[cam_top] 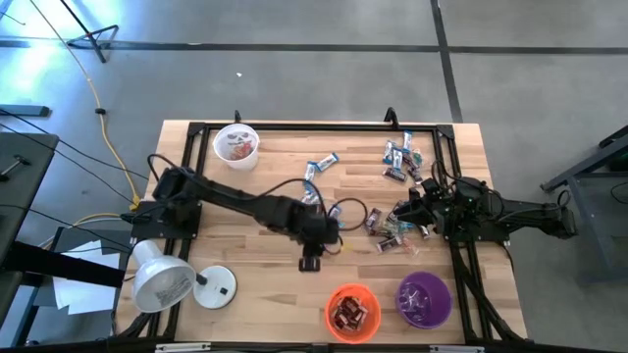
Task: Organize candy in baskets
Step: Put the orange gummy into the white bucket
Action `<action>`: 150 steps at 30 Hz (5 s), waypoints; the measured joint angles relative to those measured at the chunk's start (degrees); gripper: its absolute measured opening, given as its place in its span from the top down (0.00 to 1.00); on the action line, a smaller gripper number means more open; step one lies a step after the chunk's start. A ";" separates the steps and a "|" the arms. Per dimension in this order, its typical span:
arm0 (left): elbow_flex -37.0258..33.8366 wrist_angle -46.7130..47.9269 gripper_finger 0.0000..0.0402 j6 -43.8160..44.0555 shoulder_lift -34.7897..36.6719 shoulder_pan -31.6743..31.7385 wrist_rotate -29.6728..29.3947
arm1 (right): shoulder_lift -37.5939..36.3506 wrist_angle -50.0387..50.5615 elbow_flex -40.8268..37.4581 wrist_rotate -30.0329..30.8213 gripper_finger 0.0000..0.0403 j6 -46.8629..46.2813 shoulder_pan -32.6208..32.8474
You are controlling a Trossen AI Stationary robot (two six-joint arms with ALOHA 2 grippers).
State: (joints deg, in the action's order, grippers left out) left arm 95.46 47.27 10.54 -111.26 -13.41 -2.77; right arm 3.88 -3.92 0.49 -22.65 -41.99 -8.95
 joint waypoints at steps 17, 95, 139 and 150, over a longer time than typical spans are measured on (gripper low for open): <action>-0.02 7.13 0.66 -8.45 -5.37 11.29 -5.05 | 0.25 -0.02 0.00 0.00 0.66 0.00 -0.01; -0.17 2.21 1.00 22.28 -11.12 15.69 0.62 | 0.60 0.02 0.00 0.02 0.66 0.01 -0.01; -12.35 28.00 1.00 2.71 20.73 37.13 -30.82 | 0.63 0.00 0.00 0.00 0.66 0.02 0.00; -17.09 20.30 1.00 -0.73 20.97 49.00 -22.36 | 0.63 0.00 0.00 0.02 0.66 0.02 0.00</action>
State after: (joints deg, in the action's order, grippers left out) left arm 78.37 67.57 9.81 -90.29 35.59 -25.14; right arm 4.51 -3.92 0.49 -22.63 -41.98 -8.95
